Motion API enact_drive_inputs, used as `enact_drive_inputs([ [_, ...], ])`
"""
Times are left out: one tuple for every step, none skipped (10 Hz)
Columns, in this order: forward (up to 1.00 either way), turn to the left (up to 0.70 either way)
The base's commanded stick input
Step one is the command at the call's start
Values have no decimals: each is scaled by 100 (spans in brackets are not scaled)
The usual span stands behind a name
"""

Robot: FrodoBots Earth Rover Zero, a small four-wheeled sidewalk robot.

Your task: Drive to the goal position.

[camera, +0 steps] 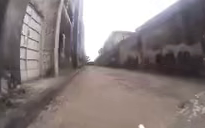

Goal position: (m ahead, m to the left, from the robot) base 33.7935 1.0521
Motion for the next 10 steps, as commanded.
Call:
enact_drive_inputs([
  [100,0],
  [100,0],
  [100,0],
  [100,0],
  [100,0],
  [100,0],
  [100,0],
  [100,0],
  [100,0],
  [100,0],
])
